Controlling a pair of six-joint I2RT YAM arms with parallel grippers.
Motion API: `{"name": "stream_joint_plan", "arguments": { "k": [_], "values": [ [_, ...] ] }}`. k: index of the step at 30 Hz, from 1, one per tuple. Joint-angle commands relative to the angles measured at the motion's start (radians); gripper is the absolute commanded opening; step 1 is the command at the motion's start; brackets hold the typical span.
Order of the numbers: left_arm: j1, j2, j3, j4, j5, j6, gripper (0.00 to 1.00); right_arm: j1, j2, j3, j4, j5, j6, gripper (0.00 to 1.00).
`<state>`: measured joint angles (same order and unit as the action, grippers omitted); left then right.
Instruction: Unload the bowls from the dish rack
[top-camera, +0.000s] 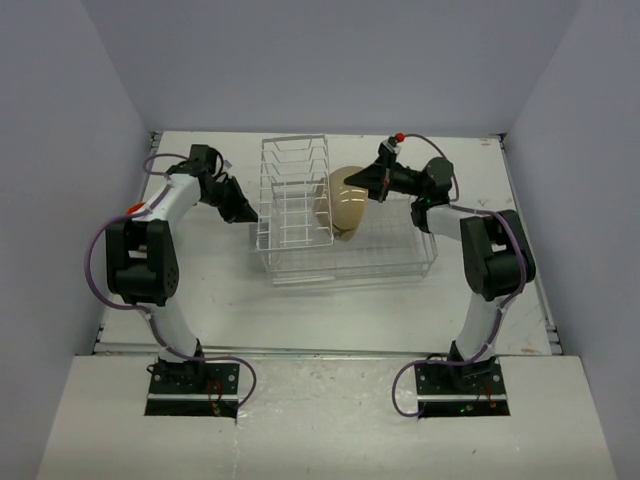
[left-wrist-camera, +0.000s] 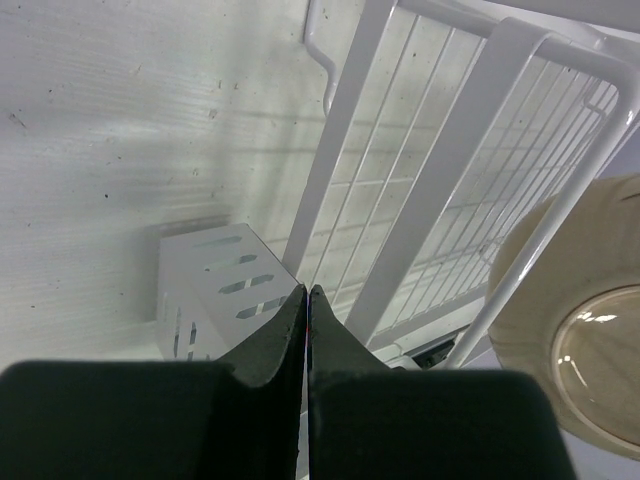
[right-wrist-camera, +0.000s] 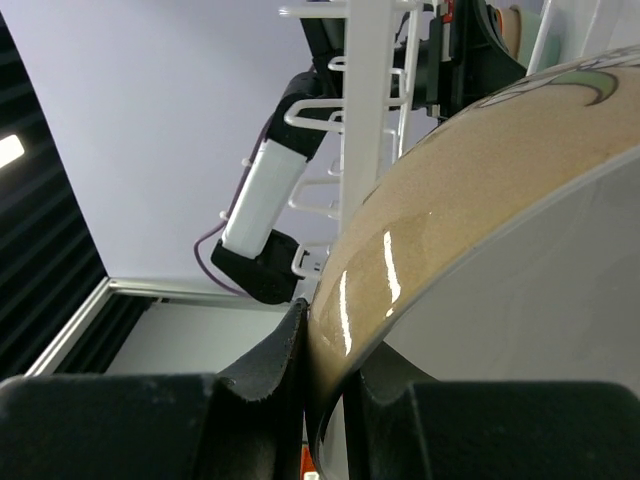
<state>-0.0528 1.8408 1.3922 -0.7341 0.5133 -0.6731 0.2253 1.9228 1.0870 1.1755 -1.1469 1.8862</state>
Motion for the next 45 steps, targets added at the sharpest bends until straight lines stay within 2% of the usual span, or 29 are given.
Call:
{"name": "stream_joint_plan", "arguments": {
  "k": [1, 12, 18, 20, 21, 22, 23, 25, 27, 31, 37, 45],
  "values": [
    [0.007, -0.035, 0.005, 0.03, 0.037, -0.013, 0.0, -0.032, -0.14, 0.027, 0.472, 0.013, 0.051, 0.0],
    [0.007, -0.032, 0.021, 0.048, 0.047, -0.023, 0.0, -0.11, -0.243, -0.013, 0.28, -0.076, -0.038, 0.0],
    [0.007, -0.038, 0.013, 0.065, 0.05, -0.031, 0.0, -0.118, -0.294, 0.001, 0.021, -0.116, -0.206, 0.0],
    [0.007, -0.043, 0.01, 0.076, 0.05, -0.037, 0.0, -0.118, -0.327, 0.025, -0.194, -0.122, -0.298, 0.0],
    [0.007, -0.048, 0.004, 0.082, 0.051, -0.043, 0.0, -0.118, -0.34, 0.042, -0.302, -0.125, -0.429, 0.0],
    [0.007, -0.049, -0.002, 0.087, 0.057, -0.048, 0.0, -0.118, -0.363, 0.088, -0.54, -0.12, -0.512, 0.0],
    [0.007, -0.051, -0.007, 0.1, 0.06, -0.049, 0.0, -0.118, -0.369, 0.117, -0.651, -0.117, -0.667, 0.0],
    [0.007, -0.052, -0.022, 0.11, 0.062, -0.056, 0.01, -0.119, -0.372, 0.175, -0.869, -0.099, -0.758, 0.0],
    [0.007, -0.052, -0.028, 0.121, 0.067, -0.059, 0.01, -0.118, -0.38, 0.195, -0.925, -0.068, -0.818, 0.0],
    [0.007, -0.054, -0.035, 0.122, 0.064, -0.057, 0.01, -0.119, -0.381, 0.316, -1.254, -0.008, -0.999, 0.0],
    [0.007, -0.052, -0.03, 0.127, 0.062, -0.054, 0.01, -0.122, -0.377, 0.413, -1.445, 0.059, -1.111, 0.0],
    [0.007, -0.06, -0.027, 0.13, 0.062, -0.054, 0.01, -0.121, -0.4, 0.447, -1.544, 0.11, -1.165, 0.0]
  ]
}}
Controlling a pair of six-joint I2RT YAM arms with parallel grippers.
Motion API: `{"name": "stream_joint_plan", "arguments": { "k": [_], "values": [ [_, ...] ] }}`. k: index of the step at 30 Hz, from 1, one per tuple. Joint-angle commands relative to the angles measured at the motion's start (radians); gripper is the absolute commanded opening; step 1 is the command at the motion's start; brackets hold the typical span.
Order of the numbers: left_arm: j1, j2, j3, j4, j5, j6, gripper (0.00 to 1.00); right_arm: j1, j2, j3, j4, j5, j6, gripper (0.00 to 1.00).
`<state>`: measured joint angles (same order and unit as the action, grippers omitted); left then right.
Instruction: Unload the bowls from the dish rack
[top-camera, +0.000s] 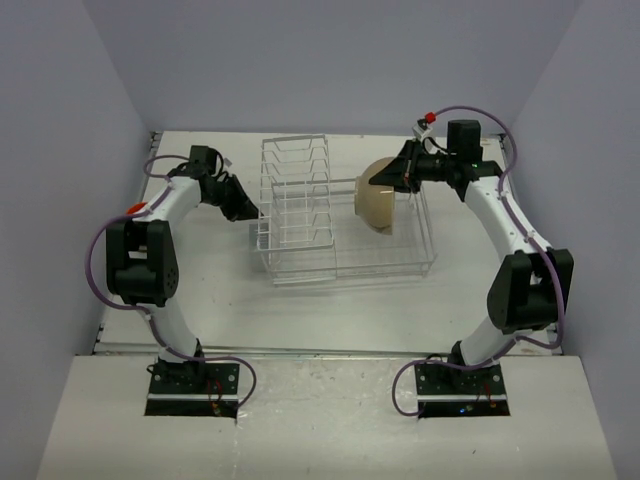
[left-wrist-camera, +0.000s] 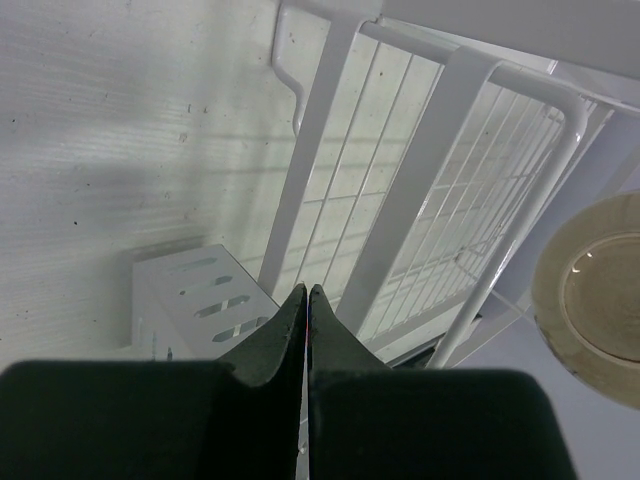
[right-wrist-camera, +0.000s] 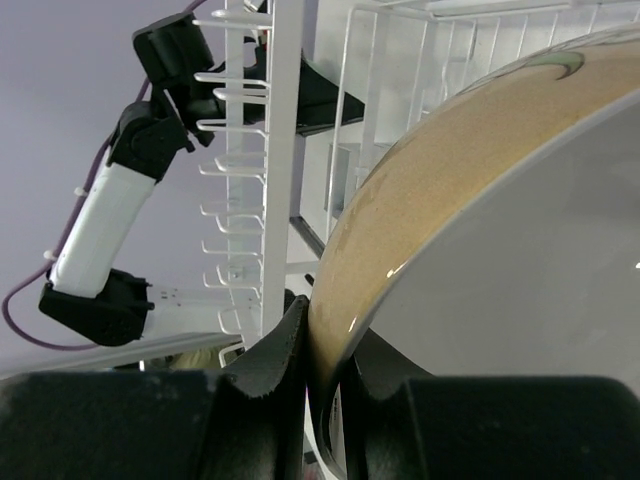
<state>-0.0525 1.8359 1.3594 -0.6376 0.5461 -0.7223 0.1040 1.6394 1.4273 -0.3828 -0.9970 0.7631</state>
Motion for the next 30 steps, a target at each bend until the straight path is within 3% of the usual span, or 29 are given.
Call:
{"name": "stream_joint_plan", "arguments": {
  "k": [1, 15, 30],
  "values": [
    [0.005, -0.056, 0.006, 0.035, 0.025, -0.005, 0.01, 0.0, -0.118, 0.119, 0.006, -0.049, -0.042, 0.0],
    [-0.006, -0.073, -0.013, 0.059, 0.026, -0.017, 0.01, 0.006, -0.128, 0.402, -0.237, 0.041, -0.097, 0.0],
    [-0.007, -0.124, -0.002, 0.049, -0.017, 0.012, 0.01, -0.024, -0.156, 0.613, -0.583, 0.501, -0.237, 0.0]
  ]
}}
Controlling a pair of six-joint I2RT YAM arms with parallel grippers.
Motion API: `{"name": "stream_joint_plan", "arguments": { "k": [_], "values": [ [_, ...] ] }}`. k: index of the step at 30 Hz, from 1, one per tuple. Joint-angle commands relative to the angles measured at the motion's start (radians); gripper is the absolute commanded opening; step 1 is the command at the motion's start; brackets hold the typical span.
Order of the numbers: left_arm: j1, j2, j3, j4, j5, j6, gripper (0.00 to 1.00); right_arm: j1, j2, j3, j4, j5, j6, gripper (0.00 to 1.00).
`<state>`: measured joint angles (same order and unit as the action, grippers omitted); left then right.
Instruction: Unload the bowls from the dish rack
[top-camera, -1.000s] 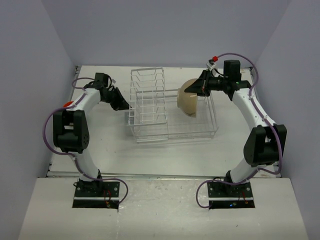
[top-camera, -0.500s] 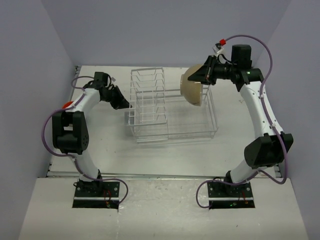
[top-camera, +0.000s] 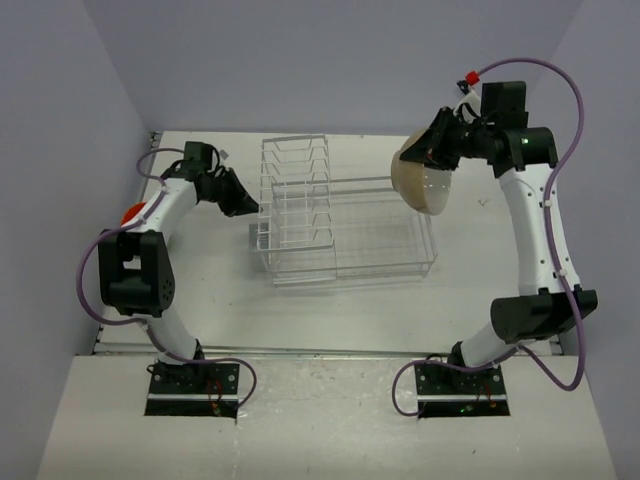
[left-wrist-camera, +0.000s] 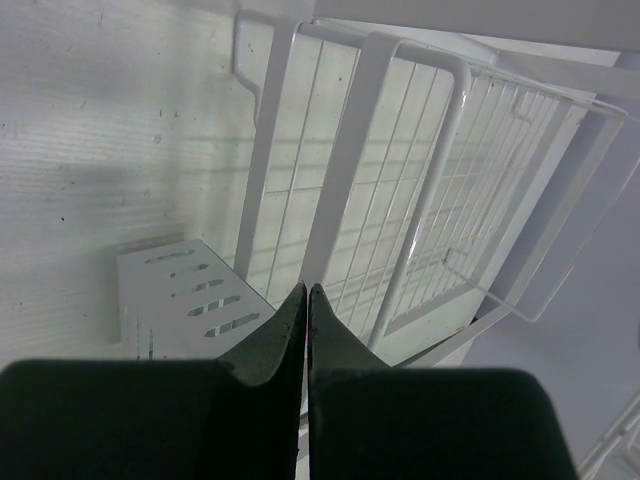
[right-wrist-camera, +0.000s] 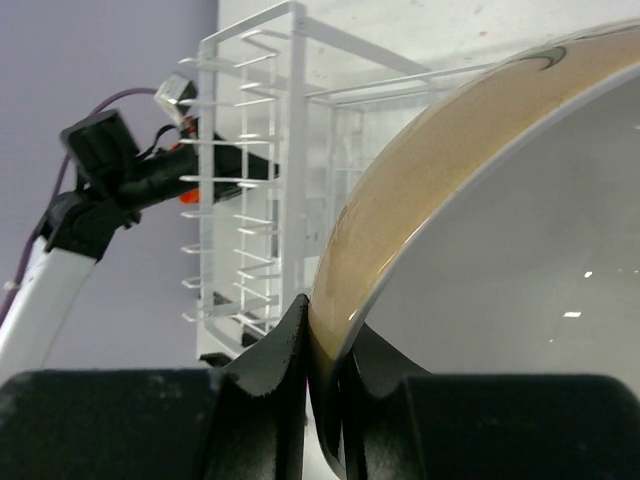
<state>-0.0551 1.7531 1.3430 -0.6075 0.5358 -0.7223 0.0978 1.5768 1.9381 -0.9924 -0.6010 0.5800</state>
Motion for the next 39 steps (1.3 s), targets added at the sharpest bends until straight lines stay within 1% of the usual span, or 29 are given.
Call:
{"name": "stream_joint_plan", "arguments": {
  "k": [1, 2, 7, 9, 10, 17, 19, 25, 31, 36, 39],
  "values": [
    [-0.005, -0.047, 0.016, 0.02, -0.008, 0.014, 0.01, -0.027, -0.1, 0.104, 0.012, 0.134, -0.058, 0.0],
    [-0.006, -0.049, 0.016, 0.018, -0.013, 0.015, 0.01, -0.032, -0.104, 0.104, -0.017, 0.195, -0.066, 0.0],
    [-0.011, -0.047, 0.012, 0.015, -0.013, 0.023, 0.01, -0.081, -0.141, 0.042, -0.048, 0.312, -0.092, 0.0],
    [-0.015, -0.043, 0.013, 0.015, -0.011, 0.024, 0.01, -0.096, -0.161, -0.004, -0.054, 0.36, -0.1, 0.0],
    [-0.018, -0.041, 0.015, 0.015, -0.011, 0.024, 0.01, -0.127, -0.17, -0.017, -0.061, 0.383, -0.103, 0.0],
    [-0.034, -0.041, 0.019, 0.015, -0.022, 0.029, 0.01, -0.156, -0.204, -0.209, -0.065, 0.585, -0.146, 0.0],
    [-0.035, -0.043, 0.018, 0.015, -0.026, 0.035, 0.01, -0.156, -0.209, -0.24, -0.063, 0.634, -0.149, 0.0],
    [-0.038, -0.052, 0.024, 0.006, -0.049, 0.05, 0.01, -0.165, -0.161, -0.366, -0.045, 0.722, -0.16, 0.0],
    [-0.038, -0.06, 0.058, -0.017, -0.065, 0.063, 0.01, -0.179, -0.094, -0.468, 0.012, 0.76, -0.177, 0.0],
    [-0.038, -0.081, 0.058, -0.028, -0.091, 0.069, 0.01, -0.194, -0.012, -0.458, 0.024, 0.782, -0.193, 0.0],
    [-0.038, -0.089, 0.068, -0.034, -0.106, 0.08, 0.01, -0.199, 0.064, -0.407, 0.021, 0.793, -0.193, 0.0]
  ]
}}
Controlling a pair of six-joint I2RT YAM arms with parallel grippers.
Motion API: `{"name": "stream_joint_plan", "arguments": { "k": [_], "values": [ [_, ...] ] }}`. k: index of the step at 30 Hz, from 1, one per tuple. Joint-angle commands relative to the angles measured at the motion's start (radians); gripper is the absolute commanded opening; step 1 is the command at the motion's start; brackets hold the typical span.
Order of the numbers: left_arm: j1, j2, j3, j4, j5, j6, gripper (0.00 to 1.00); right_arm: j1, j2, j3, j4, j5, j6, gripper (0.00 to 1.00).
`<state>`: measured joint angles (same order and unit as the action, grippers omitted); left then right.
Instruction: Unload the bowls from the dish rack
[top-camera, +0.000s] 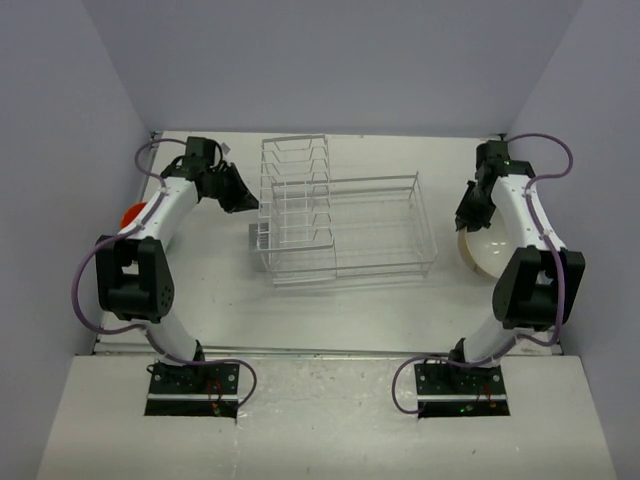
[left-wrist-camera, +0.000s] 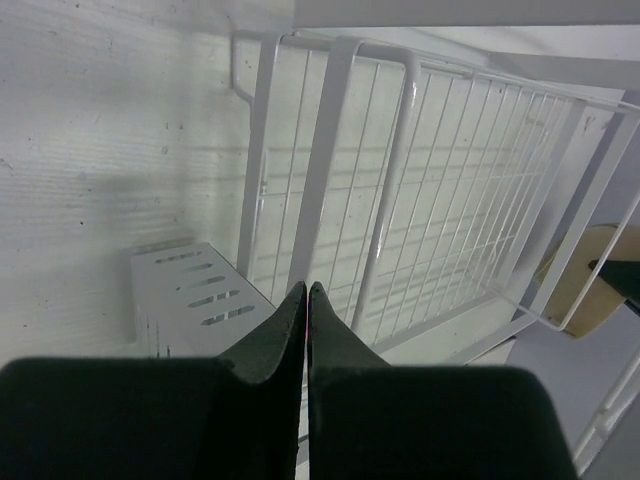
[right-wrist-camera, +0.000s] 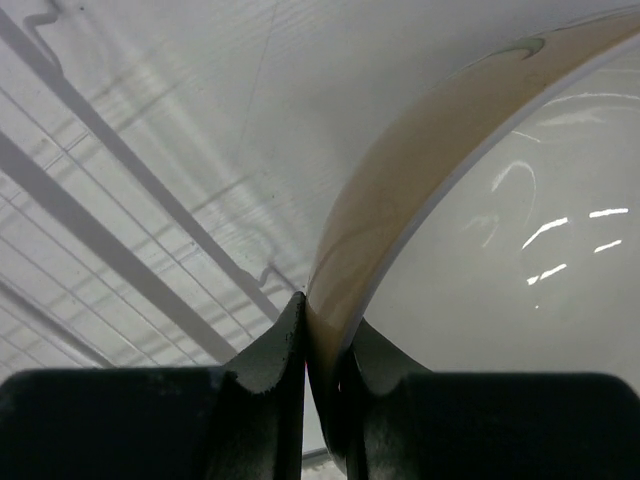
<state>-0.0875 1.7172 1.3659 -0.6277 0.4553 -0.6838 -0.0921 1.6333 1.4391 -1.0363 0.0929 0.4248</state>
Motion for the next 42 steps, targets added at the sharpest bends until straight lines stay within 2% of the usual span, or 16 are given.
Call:
{"name": "stream_joint_plan", "arguments": {
  "k": [1, 7, 18, 23, 29, 30, 33, 34, 36, 38, 42],
  "values": [
    [-0.006, -0.054, 0.058, -0.024, -0.039, 0.046, 0.01, -0.011, 0.032, 0.133, 0.044, 0.1, -0.037, 0.0],
    [-0.006, -0.091, 0.079, -0.069, -0.124, 0.082, 0.03, -0.015, 0.178, 0.236, 0.007, 0.123, -0.032, 0.0],
    [-0.011, -0.246, -0.036, -0.082, -0.164, 0.075, 0.04, -0.052, 0.387, 0.316, -0.004, 0.24, -0.012, 0.0],
    [-0.011, -0.307, -0.067, -0.099, -0.187, 0.076, 0.08, -0.06, 0.438, 0.345, 0.004, 0.19, -0.024, 0.0],
    [-0.012, -0.33, -0.06, -0.121, -0.214, 0.072, 0.12, -0.057, 0.419, 0.279, 0.05, 0.094, -0.034, 0.01],
    [-0.011, -0.33, -0.06, -0.121, -0.217, 0.072, 0.13, -0.055, 0.412, 0.268, 0.064, 0.07, -0.035, 0.1],
    [-0.011, -0.326, -0.054, -0.119, -0.228, 0.07, 0.2, -0.047, 0.378, 0.268, 0.071, 0.025, -0.035, 0.27],
    [-0.011, -0.32, -0.05, -0.119, -0.231, 0.07, 0.21, -0.047, 0.372, 0.27, 0.07, 0.012, -0.028, 0.37],
    [-0.011, -0.311, -0.03, -0.13, -0.247, 0.075, 0.25, -0.046, 0.343, 0.274, 0.07, -0.001, -0.024, 0.49],
    [-0.011, -0.3, -0.007, -0.133, -0.254, 0.079, 0.3, -0.046, 0.326, 0.279, 0.07, -0.018, -0.023, 0.66],
    [-0.011, -0.289, 0.042, -0.156, -0.297, 0.086, 0.33, -0.04, 0.275, 0.303, 0.047, -0.048, 0.0, 0.78]
  ]
}}
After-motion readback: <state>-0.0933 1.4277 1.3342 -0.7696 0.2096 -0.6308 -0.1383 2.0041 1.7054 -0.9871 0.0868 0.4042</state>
